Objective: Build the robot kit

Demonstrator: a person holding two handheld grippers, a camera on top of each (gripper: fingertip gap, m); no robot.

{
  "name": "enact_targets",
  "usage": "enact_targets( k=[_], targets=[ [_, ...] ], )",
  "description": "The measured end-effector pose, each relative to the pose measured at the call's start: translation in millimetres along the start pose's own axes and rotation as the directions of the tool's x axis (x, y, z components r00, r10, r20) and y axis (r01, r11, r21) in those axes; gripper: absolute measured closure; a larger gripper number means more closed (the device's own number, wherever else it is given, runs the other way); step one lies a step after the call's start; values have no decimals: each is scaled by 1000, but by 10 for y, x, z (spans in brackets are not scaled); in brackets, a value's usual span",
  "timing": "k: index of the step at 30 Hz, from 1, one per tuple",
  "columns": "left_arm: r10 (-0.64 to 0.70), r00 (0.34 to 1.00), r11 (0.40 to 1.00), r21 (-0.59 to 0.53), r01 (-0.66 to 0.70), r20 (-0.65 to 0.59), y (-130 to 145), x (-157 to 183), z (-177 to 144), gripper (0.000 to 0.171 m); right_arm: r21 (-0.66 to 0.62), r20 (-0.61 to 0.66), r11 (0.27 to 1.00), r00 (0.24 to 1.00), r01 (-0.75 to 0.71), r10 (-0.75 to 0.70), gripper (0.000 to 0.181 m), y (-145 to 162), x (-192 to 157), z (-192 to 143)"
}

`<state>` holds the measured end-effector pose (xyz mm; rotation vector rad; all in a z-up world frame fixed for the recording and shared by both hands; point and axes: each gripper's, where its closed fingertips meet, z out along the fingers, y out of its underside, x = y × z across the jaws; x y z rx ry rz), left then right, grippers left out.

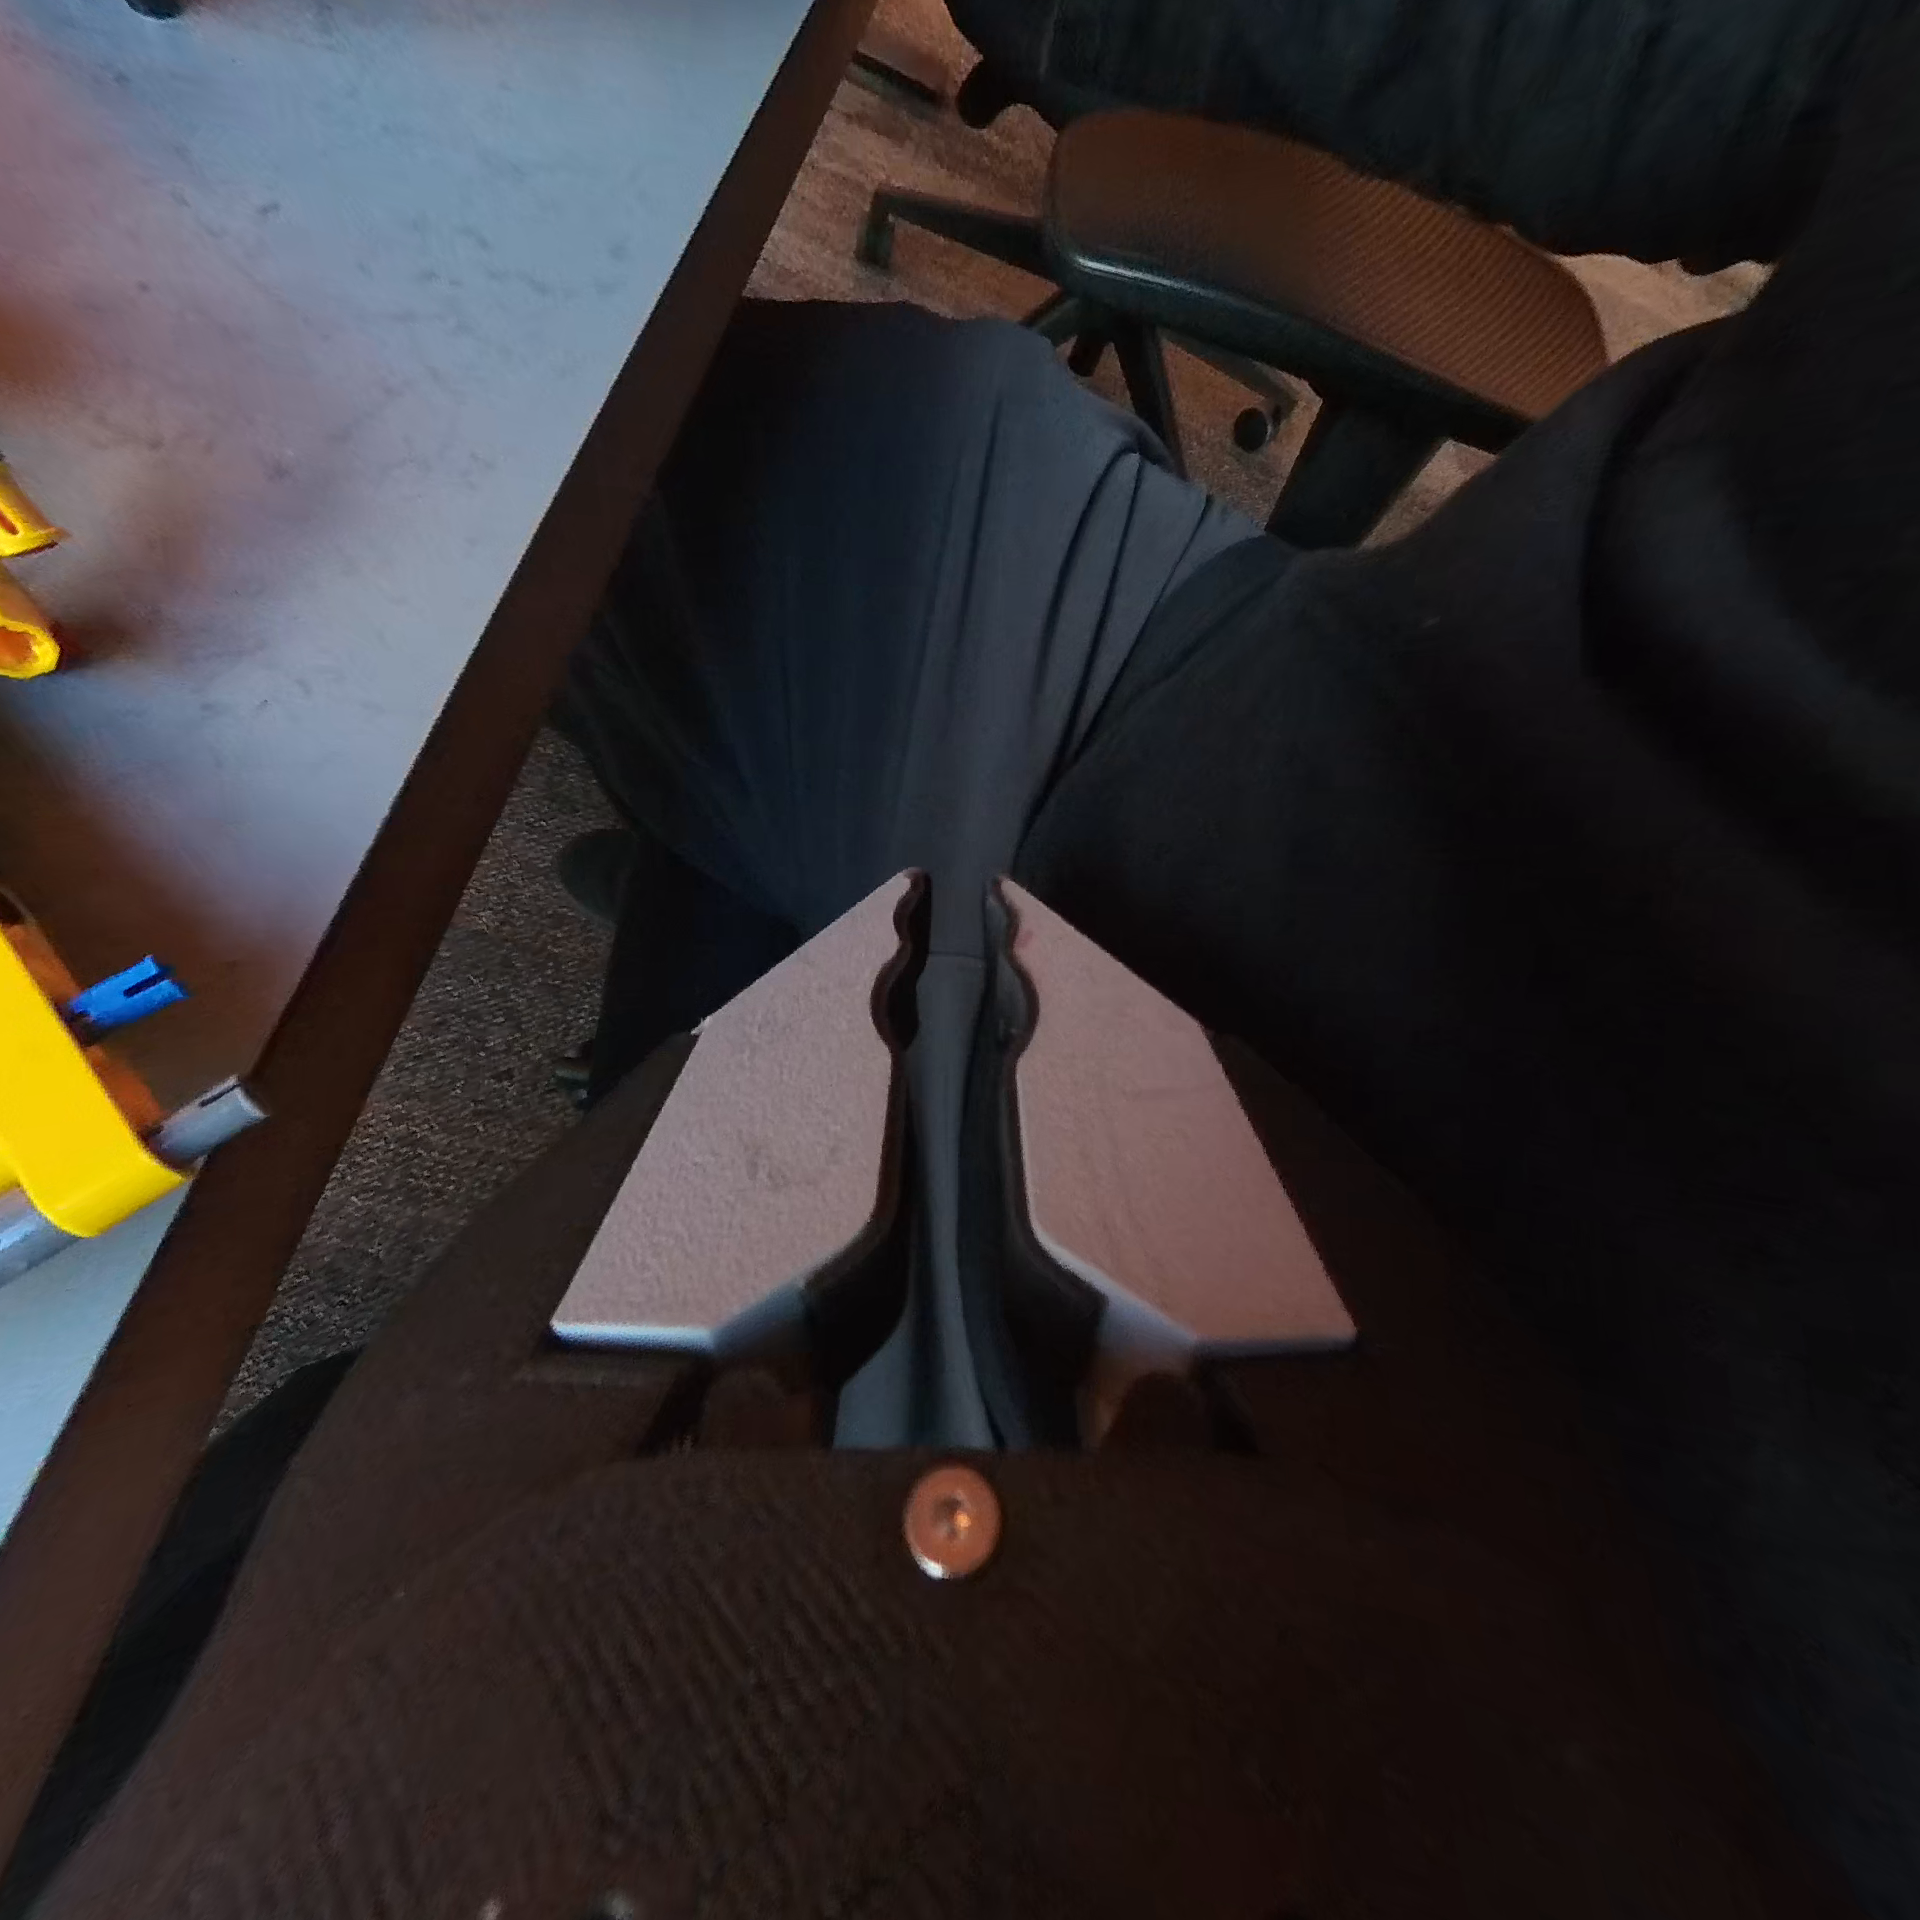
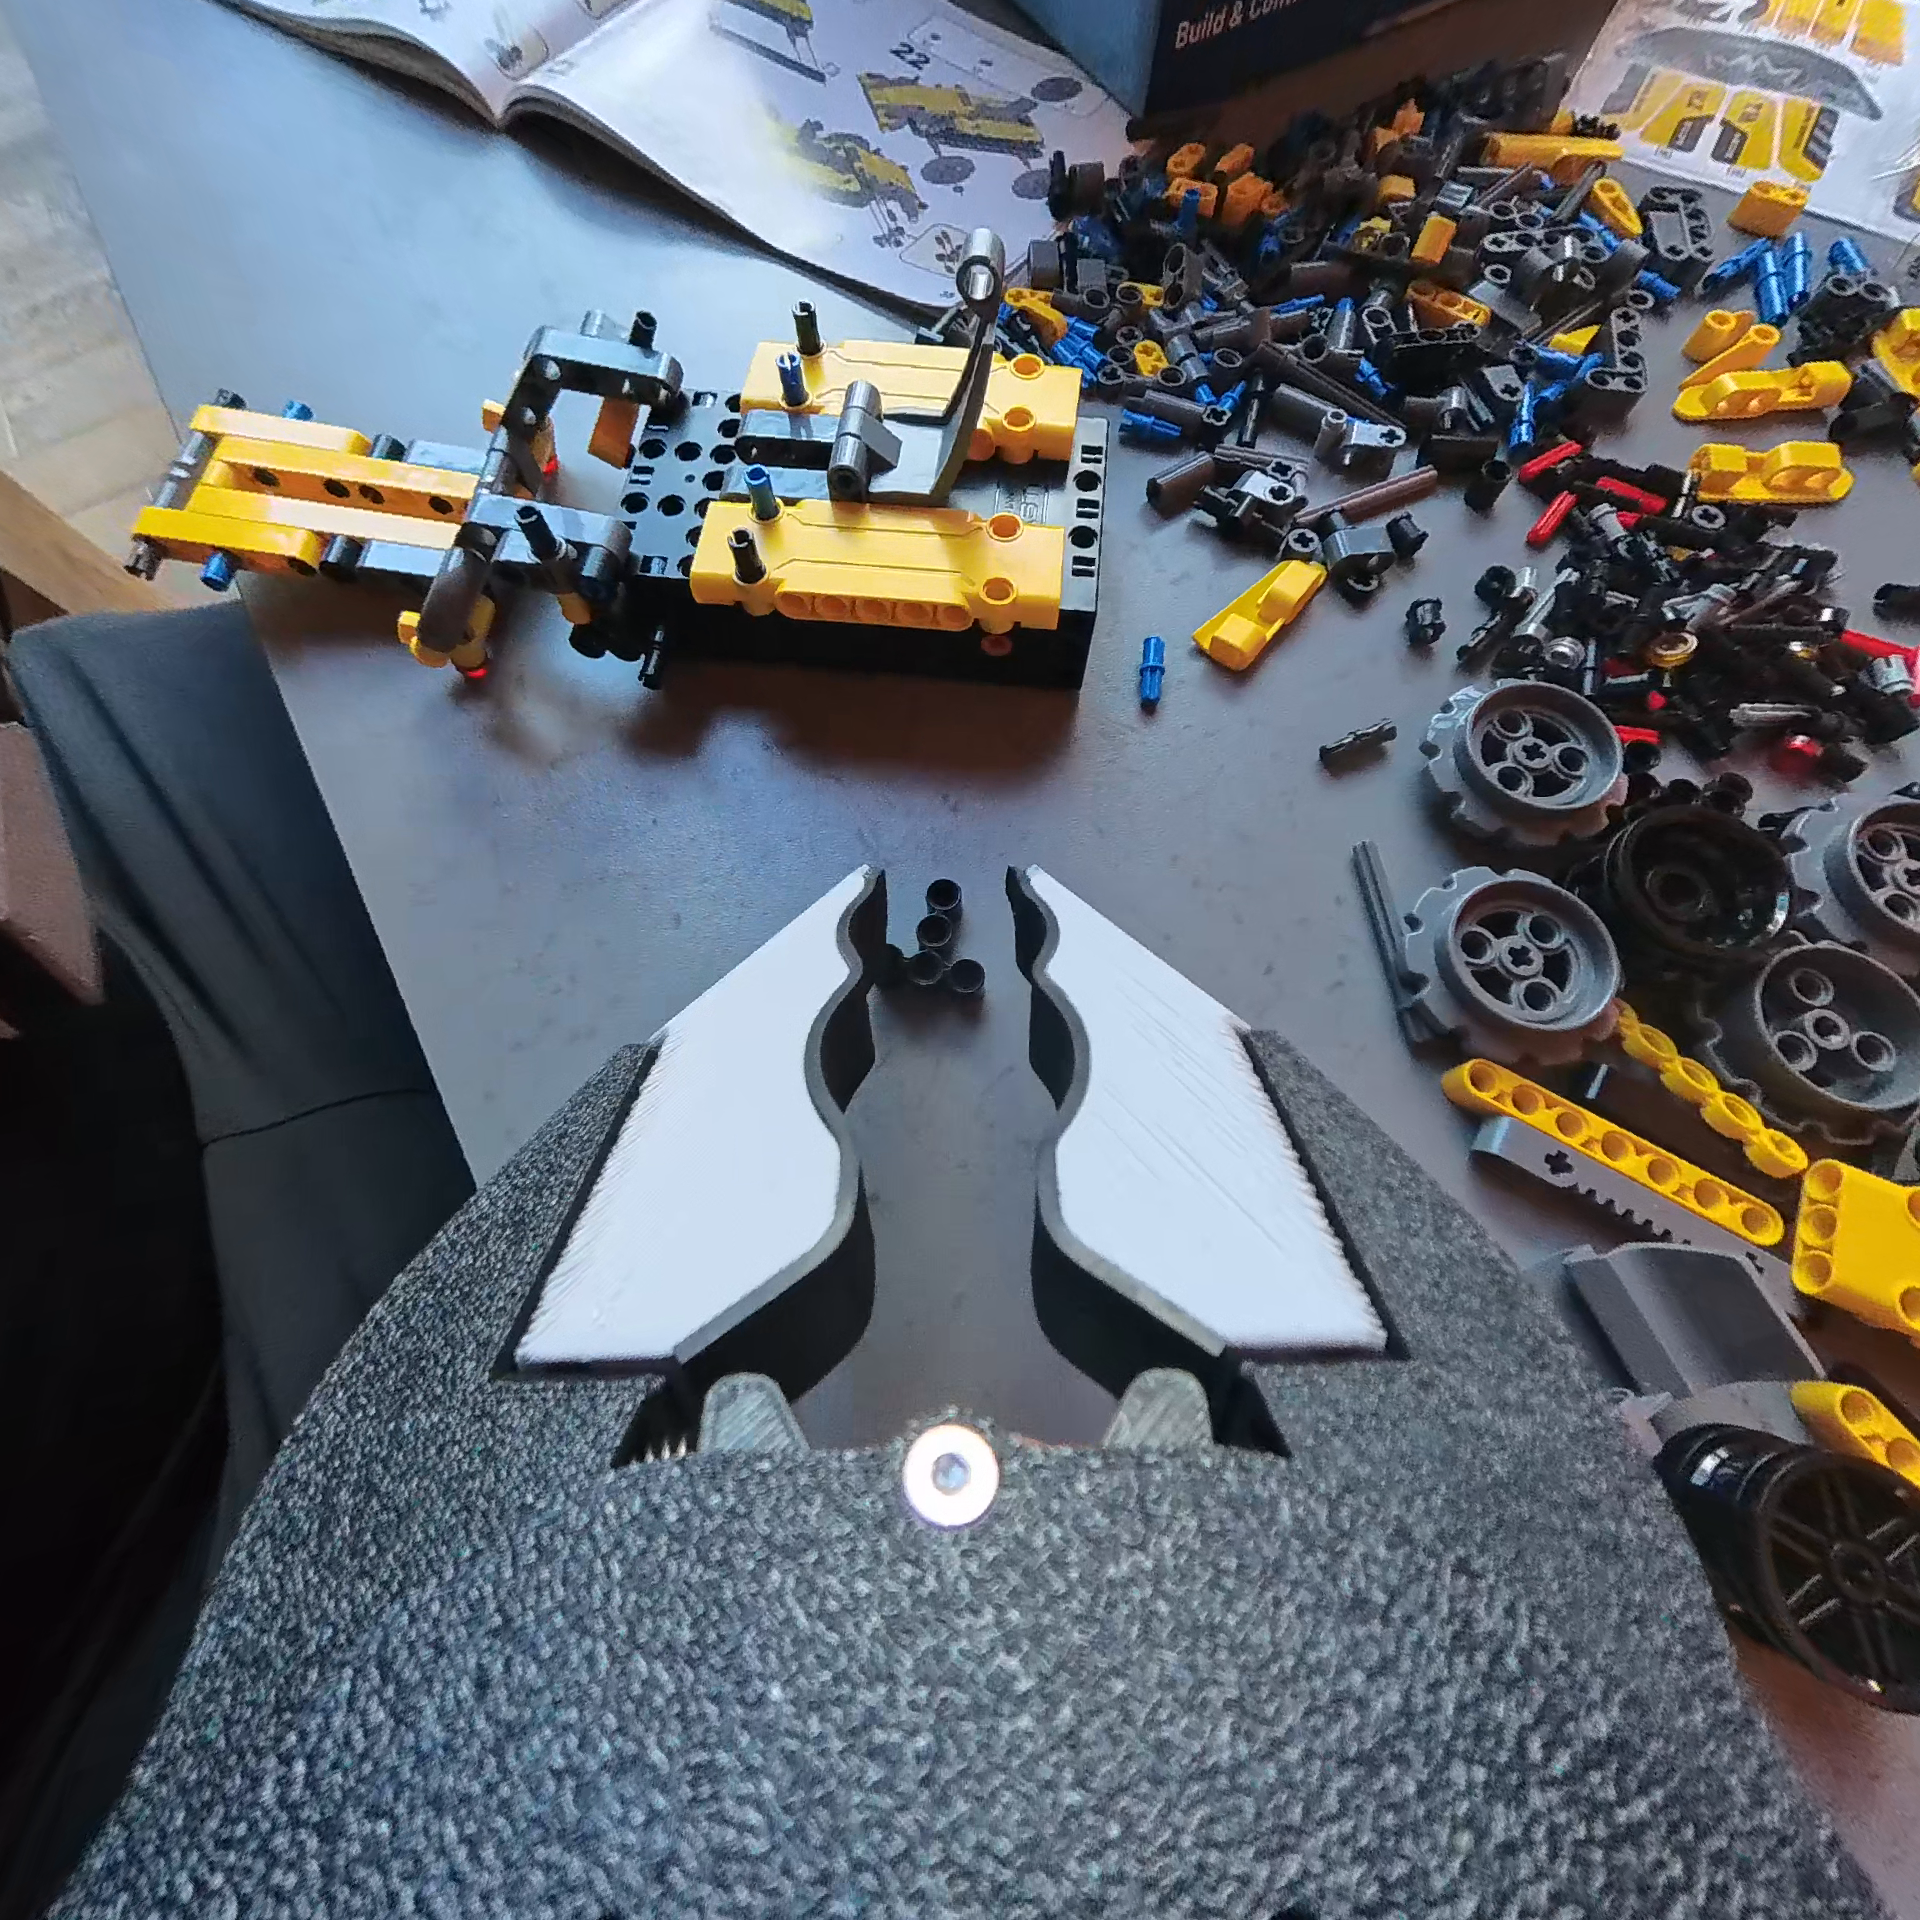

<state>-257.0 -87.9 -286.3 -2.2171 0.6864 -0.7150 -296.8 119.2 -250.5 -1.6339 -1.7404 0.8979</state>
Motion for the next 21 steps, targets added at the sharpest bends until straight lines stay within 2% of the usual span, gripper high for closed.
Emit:
enact_targets(
  k=[21],
  targets=[
    [16,1000,1000,14,-16,5,-32,26,-23,166,13,-1,1000,1000,-8,8,151,-17,9,-13]
  ],
)
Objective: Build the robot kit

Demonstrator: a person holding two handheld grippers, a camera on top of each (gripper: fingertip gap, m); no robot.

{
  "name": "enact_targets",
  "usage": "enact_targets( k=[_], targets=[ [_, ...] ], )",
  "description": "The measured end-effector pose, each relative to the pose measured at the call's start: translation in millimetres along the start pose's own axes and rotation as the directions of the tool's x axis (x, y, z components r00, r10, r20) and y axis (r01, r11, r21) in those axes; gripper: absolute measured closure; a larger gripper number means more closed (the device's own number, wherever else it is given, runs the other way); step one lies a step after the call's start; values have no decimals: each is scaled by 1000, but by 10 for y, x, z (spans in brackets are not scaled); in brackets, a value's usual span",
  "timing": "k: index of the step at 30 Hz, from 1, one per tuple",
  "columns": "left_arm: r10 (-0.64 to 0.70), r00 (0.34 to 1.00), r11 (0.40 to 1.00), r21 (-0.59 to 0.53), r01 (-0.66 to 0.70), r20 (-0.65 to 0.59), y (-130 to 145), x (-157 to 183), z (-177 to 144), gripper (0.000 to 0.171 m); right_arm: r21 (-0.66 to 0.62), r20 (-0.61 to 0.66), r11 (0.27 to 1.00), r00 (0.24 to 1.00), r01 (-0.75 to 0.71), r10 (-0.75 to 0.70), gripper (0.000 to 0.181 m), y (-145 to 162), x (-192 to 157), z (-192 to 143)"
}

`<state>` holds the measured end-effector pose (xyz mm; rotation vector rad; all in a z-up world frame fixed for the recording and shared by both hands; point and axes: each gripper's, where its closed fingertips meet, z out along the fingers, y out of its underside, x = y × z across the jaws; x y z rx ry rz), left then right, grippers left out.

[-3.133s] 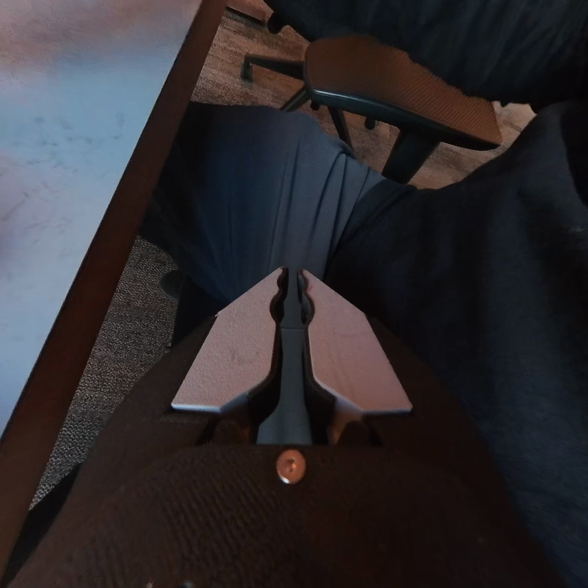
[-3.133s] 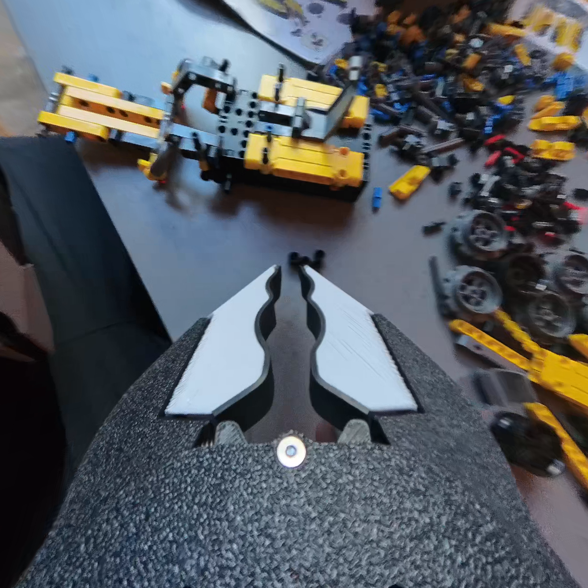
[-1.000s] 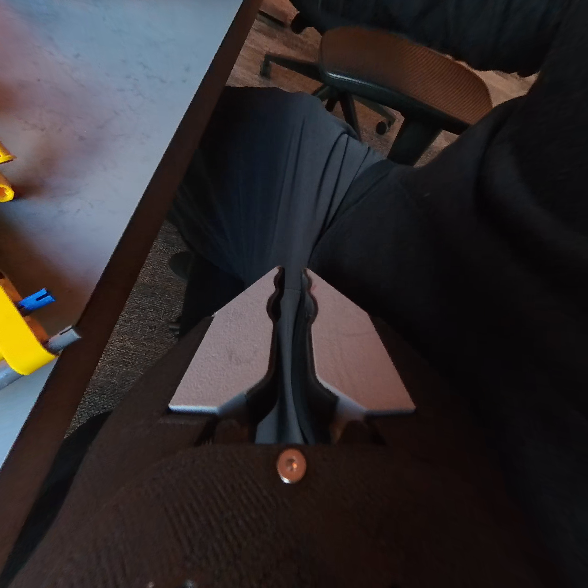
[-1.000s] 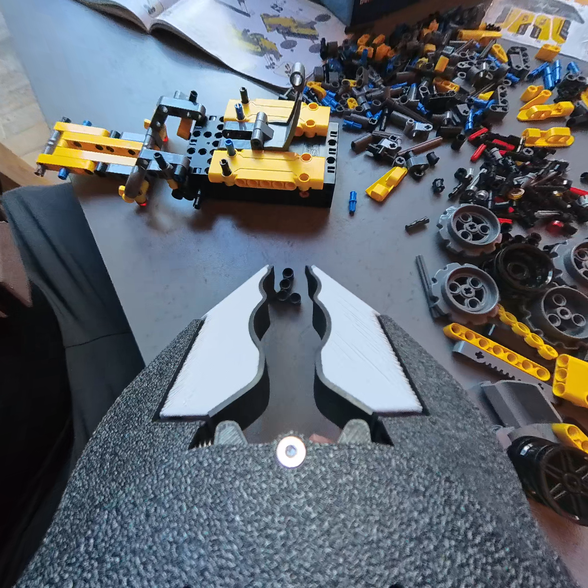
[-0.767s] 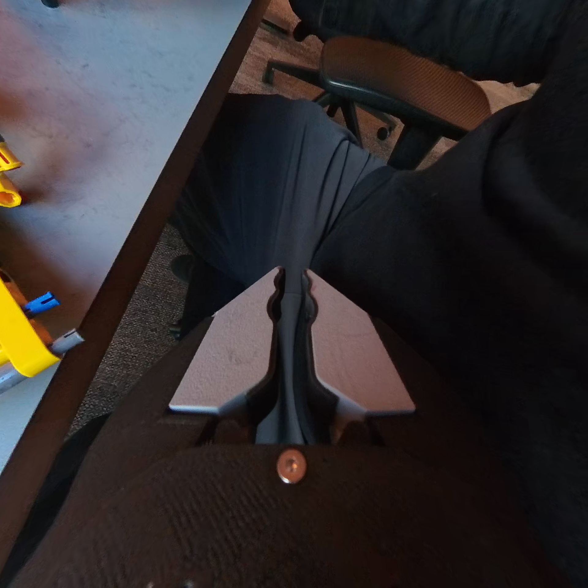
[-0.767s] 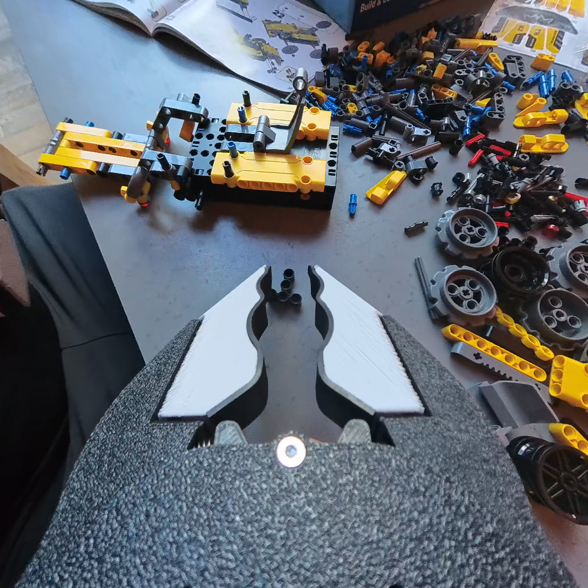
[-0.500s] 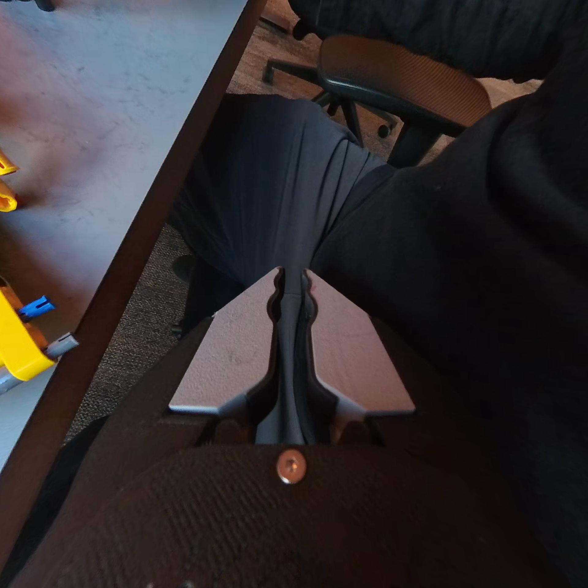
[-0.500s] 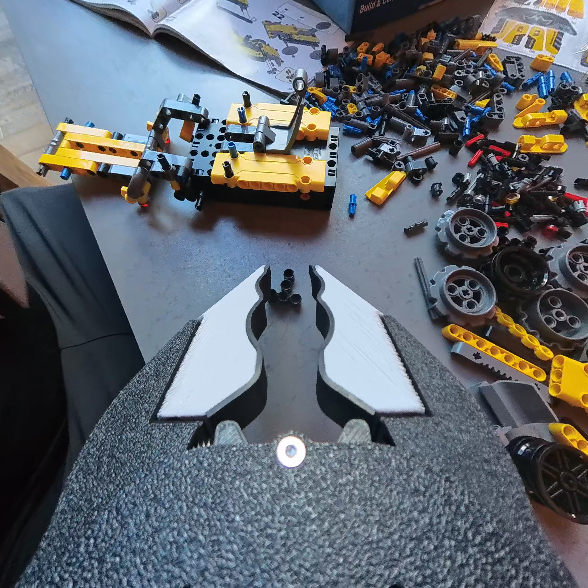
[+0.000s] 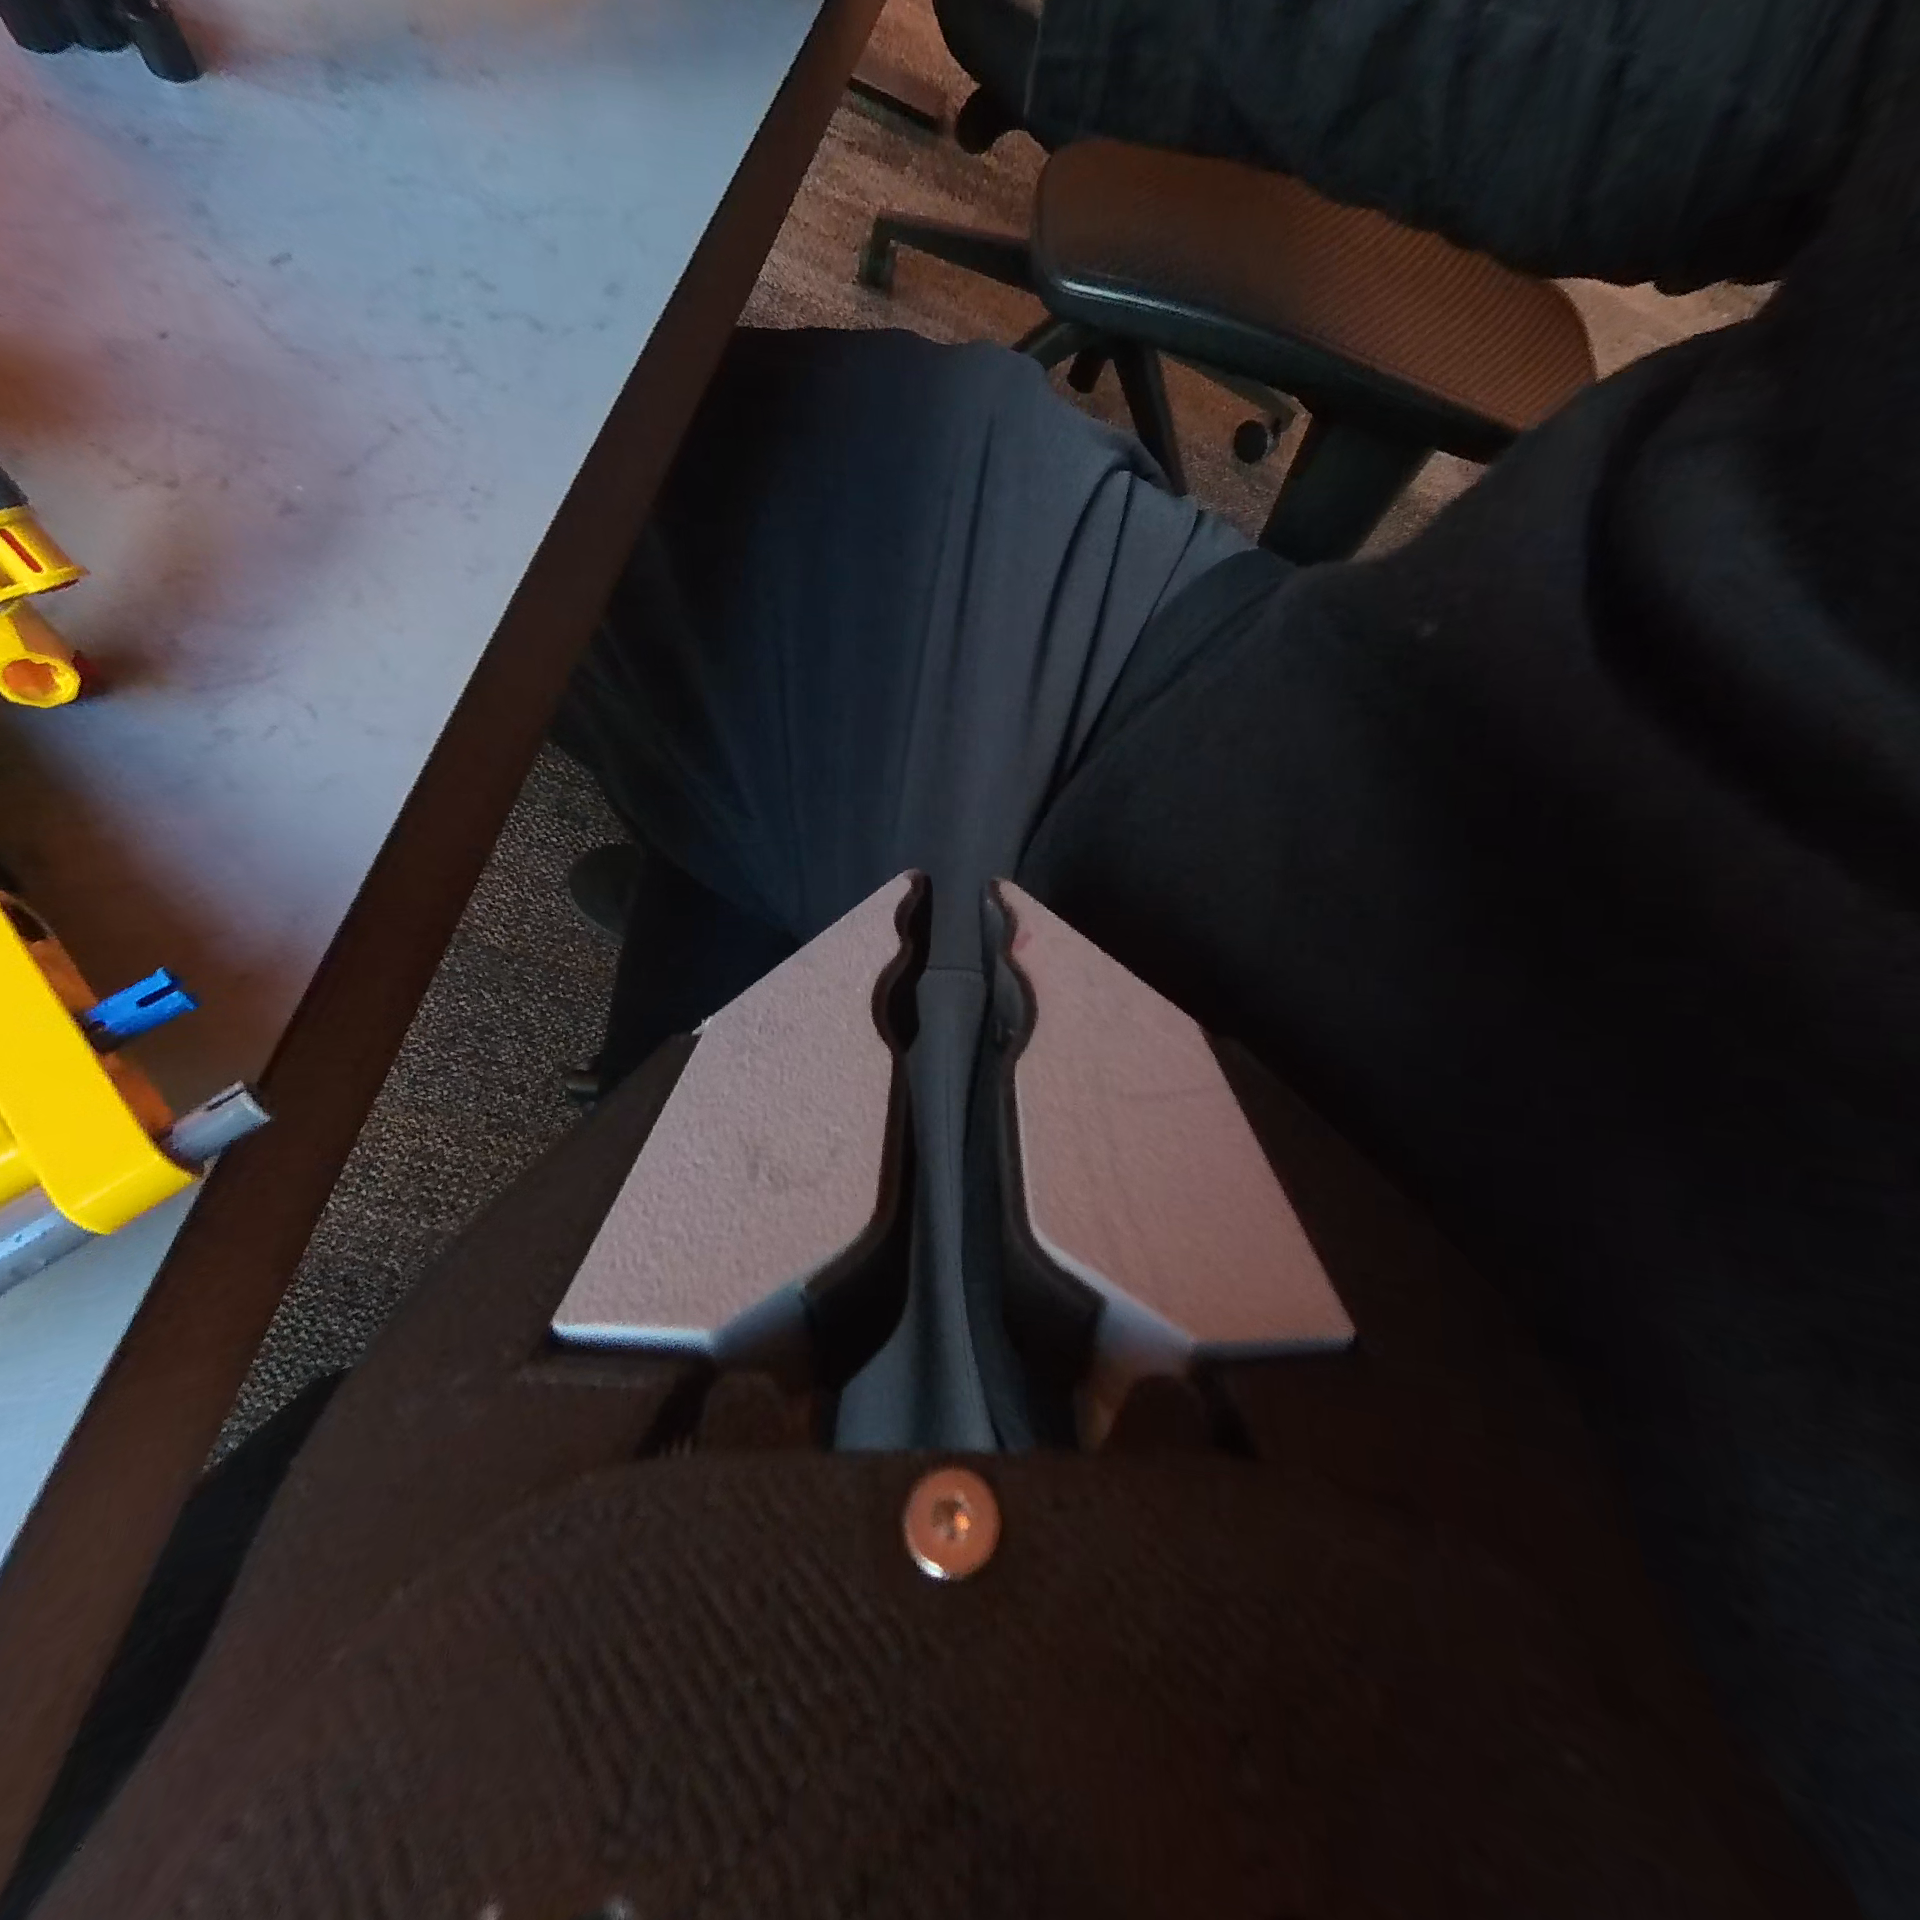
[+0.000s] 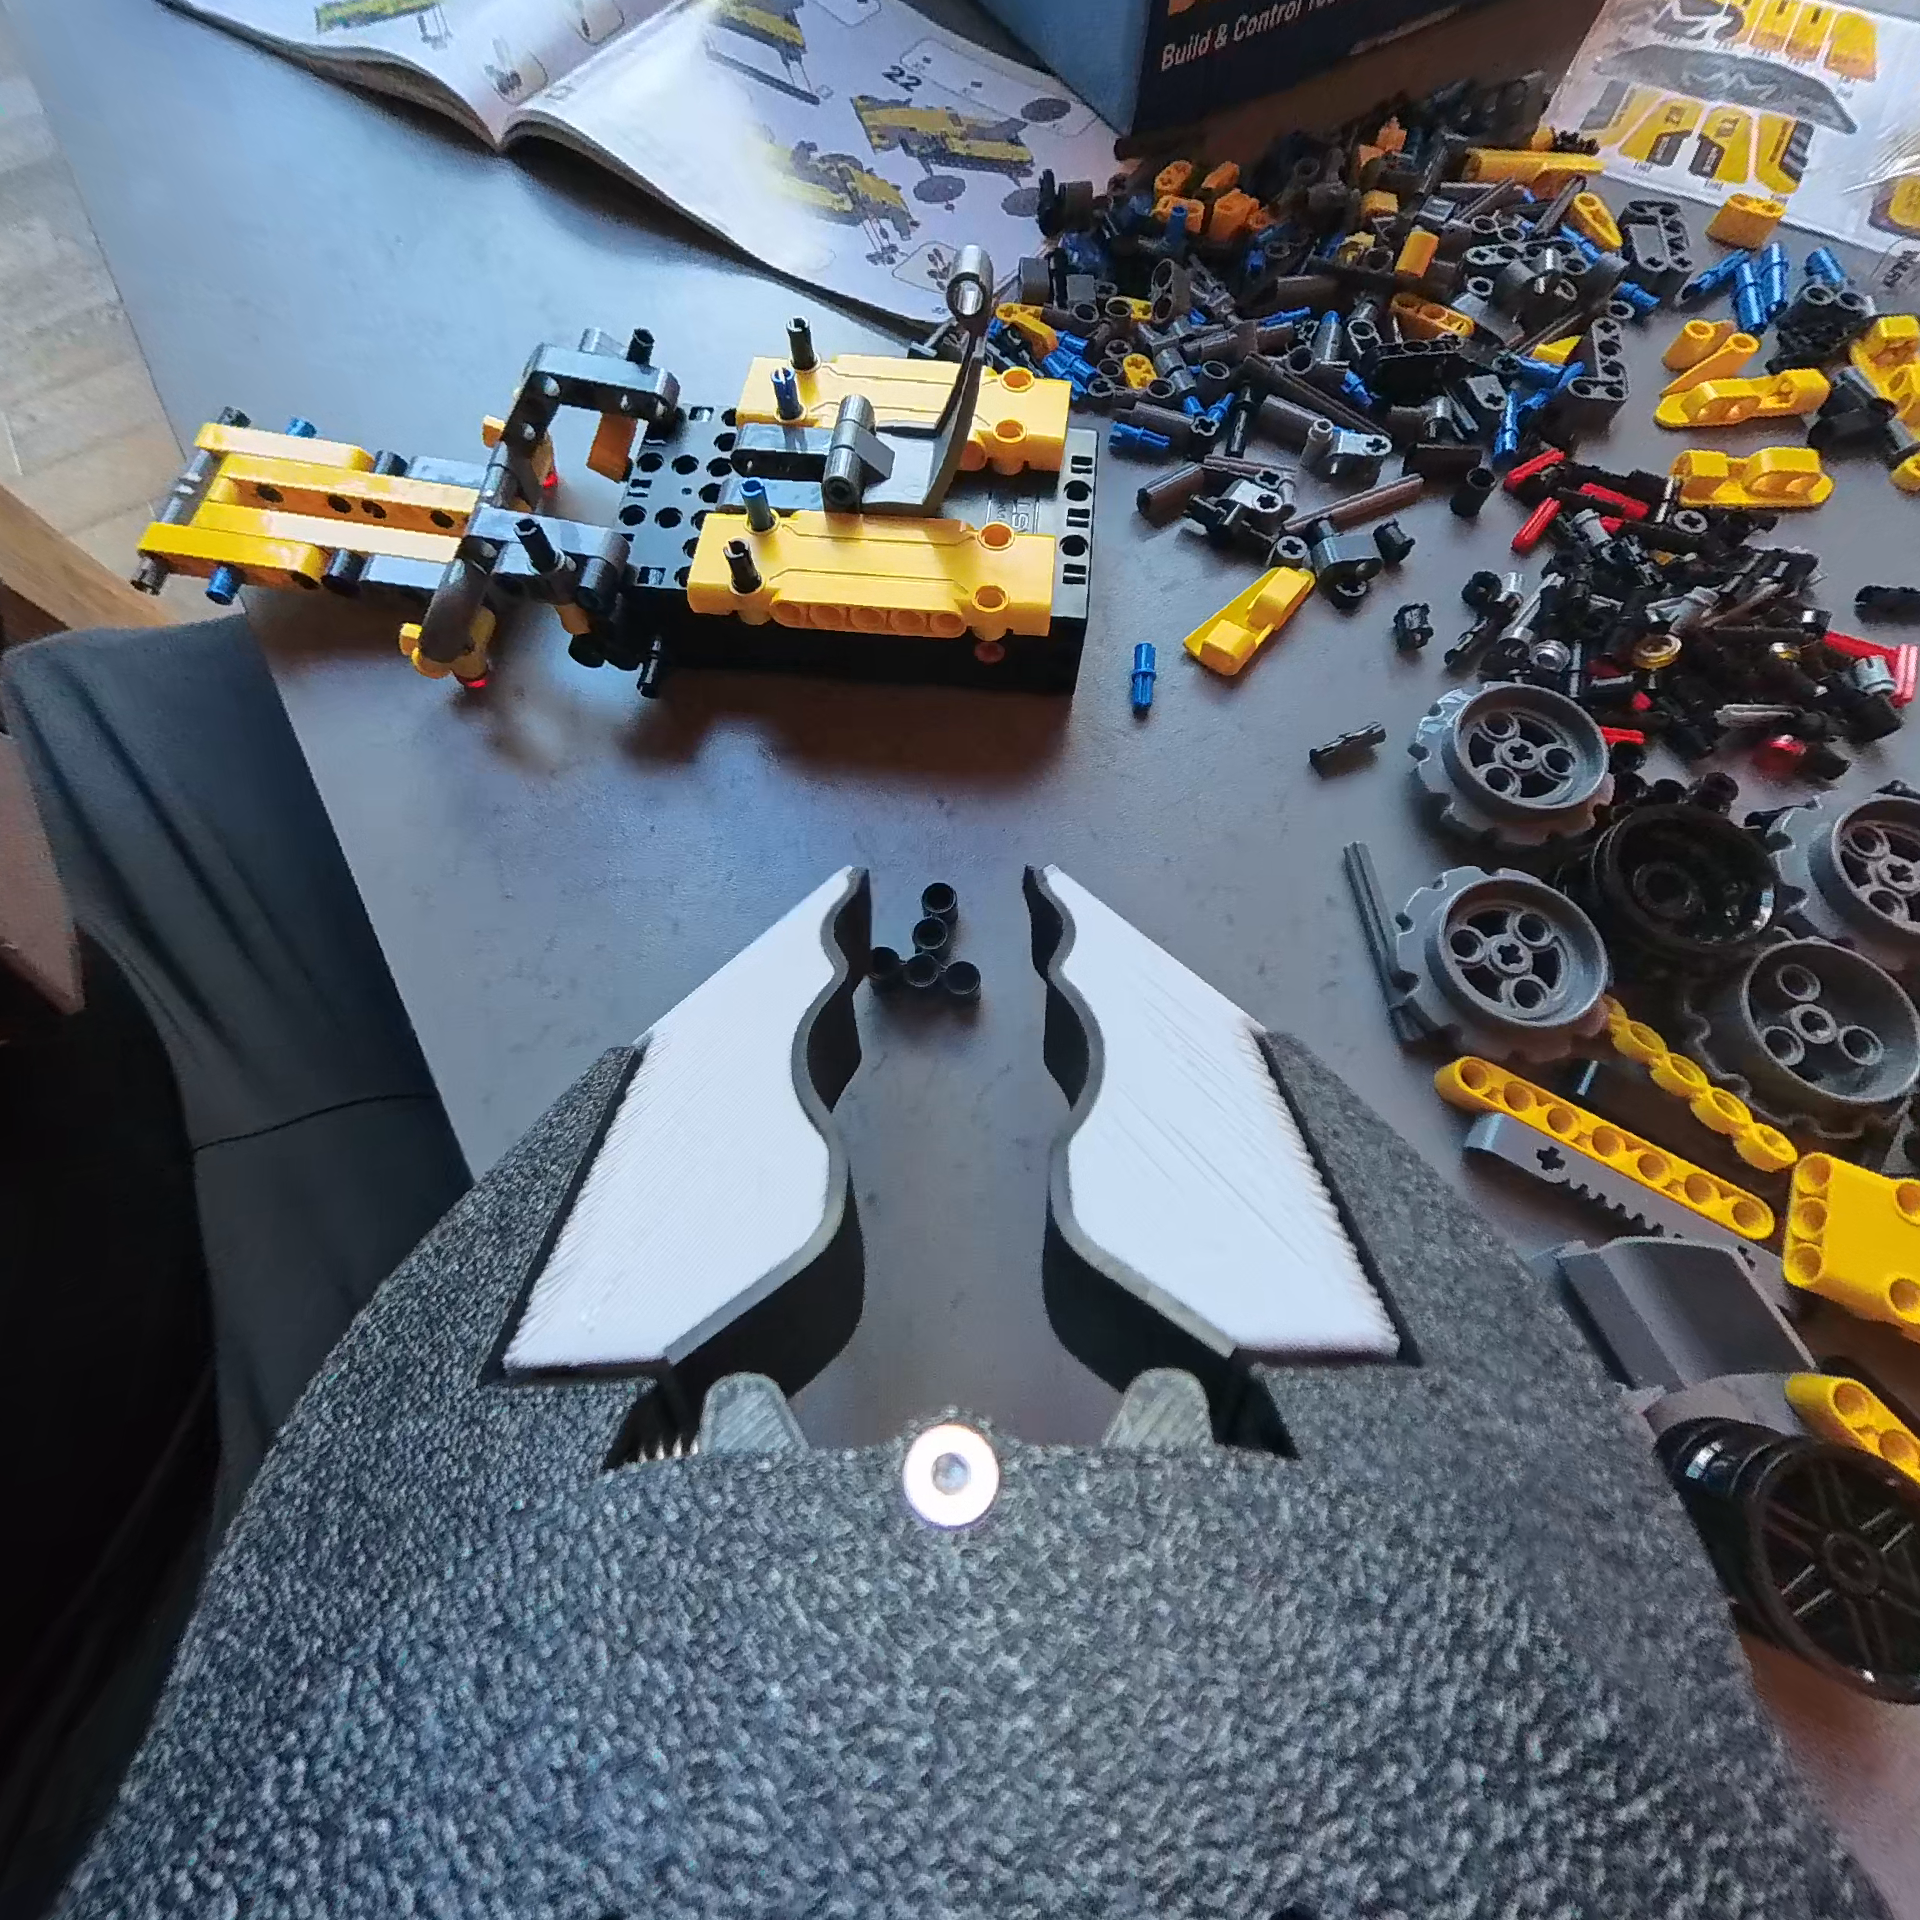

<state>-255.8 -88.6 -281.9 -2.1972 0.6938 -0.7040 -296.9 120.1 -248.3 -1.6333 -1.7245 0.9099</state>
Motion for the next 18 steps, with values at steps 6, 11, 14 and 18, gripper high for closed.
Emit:
enact_targets(
  k=[6,11,14,18],
  targets=[
    [5,1000,1000,11,-5,2,-21,18,-17,166,18,-2,999,999,-41,41,146,34,48,-108],
    [1,1000,1000,15,-1,-5,-34,30,3,167,-30,9,999,999,-32,32,146,131,0,-120],
    [6,1000,1000,1,-6,-8,-13,45,29,167,-61,35,998,999,-23,25,146,163,-52,-83],
    [9,1000,1000,-5,-9,-5,-3,42,38,167,-106,54,994,999,-4,10,147,220,-95,-42]
  ],
)
